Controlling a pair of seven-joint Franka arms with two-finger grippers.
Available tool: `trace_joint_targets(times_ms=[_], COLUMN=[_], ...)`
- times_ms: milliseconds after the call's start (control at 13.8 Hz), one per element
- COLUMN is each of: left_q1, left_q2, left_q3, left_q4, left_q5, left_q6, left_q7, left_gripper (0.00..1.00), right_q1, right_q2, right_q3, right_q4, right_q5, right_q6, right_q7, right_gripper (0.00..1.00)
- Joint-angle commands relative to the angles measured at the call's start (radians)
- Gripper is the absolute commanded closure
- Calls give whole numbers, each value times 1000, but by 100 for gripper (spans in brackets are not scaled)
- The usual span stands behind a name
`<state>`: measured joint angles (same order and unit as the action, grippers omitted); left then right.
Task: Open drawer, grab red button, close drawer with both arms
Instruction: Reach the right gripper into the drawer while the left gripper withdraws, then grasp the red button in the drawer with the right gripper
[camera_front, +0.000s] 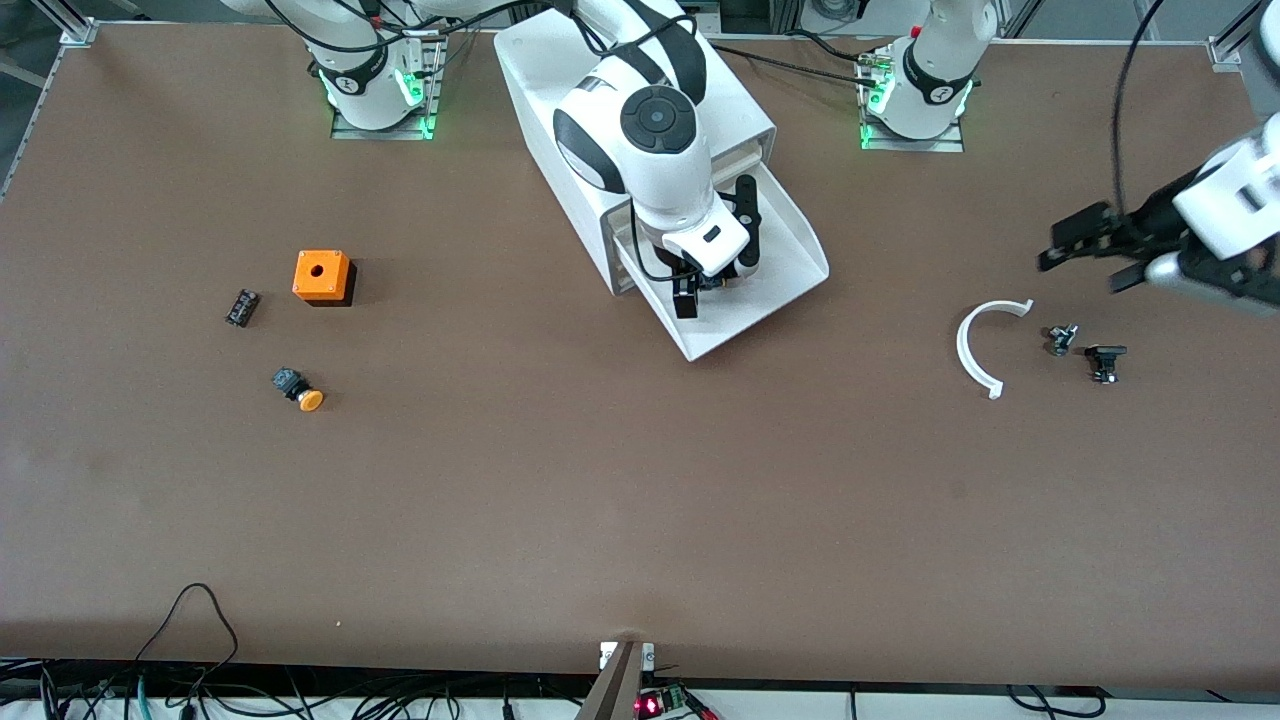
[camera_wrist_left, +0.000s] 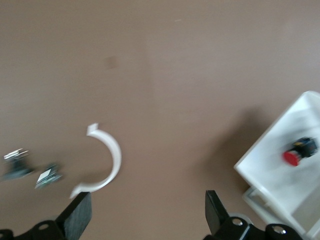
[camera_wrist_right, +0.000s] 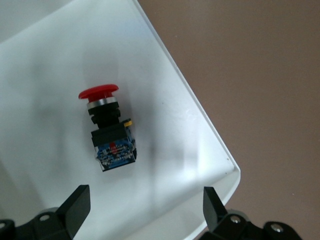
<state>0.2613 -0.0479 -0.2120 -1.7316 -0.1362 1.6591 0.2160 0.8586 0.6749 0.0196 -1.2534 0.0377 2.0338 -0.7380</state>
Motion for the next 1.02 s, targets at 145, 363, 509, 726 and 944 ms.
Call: trace_joint_targets(times_ms=[145, 363, 509, 726, 944], left_q1=[-68, -73, -74, -77, -77], left_q2=[13, 13, 14, 16, 20], left_q3=[-9, -9, -3, -7, -7], left_q4=[104, 103, 104, 106, 107], left_q5=[173, 173, 170, 164, 152], left_q6=[-111, -113, -111, -107, -85], left_q7=[-229, -248, -247, -248, -250], left_gripper=[0, 0, 0, 0, 0], right_q1=[72, 88, 89, 88, 97], right_q2=[8, 17, 21, 37, 67], right_q3=[-4, -4, -4, -4, -4], right_q4=[15, 15, 15, 15, 22], right_q5=[-111, -101, -101, -101, -101], right_q6=[-24, -15, -17, -21, -6], right_q7=[-24, -17, -14, -14, 23], right_gripper=[0, 0, 0, 0, 0])
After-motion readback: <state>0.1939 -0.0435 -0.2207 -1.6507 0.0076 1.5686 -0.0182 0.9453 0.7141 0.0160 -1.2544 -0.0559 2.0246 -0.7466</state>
